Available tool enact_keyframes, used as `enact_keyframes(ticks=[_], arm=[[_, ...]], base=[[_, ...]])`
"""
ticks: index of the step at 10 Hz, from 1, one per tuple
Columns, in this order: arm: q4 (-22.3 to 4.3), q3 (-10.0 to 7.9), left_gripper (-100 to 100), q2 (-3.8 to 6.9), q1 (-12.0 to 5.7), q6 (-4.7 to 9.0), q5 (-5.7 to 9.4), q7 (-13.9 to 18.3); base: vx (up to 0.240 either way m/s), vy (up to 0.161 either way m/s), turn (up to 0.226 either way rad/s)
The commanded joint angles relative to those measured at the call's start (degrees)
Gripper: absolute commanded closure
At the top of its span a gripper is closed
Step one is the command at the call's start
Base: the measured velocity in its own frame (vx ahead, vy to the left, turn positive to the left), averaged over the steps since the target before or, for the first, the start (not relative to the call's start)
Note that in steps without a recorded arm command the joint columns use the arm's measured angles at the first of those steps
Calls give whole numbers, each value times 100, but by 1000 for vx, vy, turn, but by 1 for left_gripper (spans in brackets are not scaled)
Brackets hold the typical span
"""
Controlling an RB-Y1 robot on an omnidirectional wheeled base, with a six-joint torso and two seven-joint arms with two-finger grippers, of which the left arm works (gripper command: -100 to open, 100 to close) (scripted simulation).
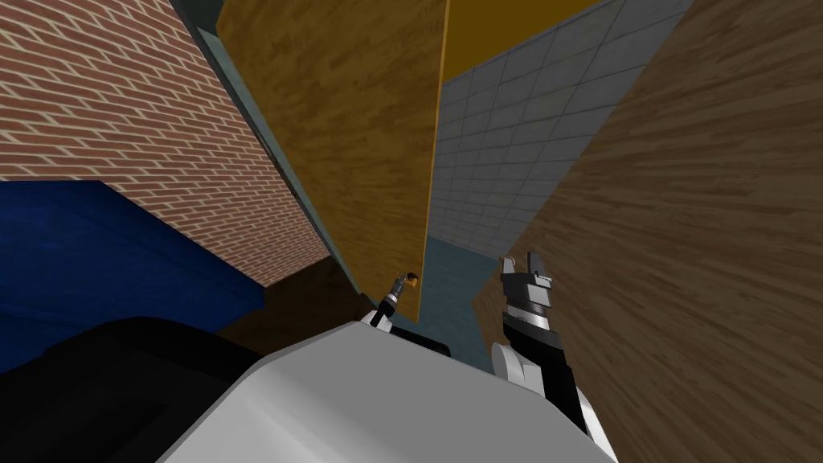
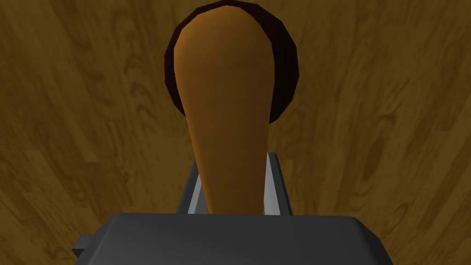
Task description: Push the door open
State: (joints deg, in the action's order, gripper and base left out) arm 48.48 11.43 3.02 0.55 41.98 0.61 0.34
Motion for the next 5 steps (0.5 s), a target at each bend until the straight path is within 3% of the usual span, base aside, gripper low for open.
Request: enact_keyframes(ticks=[1, 5], arm=[[-83, -173, 100, 54, -85, 59, 66, -29], [-143, -458, 100, 33, -128, 65, 177, -114]], base=[[91, -69, 51], [146, -137, 85]])
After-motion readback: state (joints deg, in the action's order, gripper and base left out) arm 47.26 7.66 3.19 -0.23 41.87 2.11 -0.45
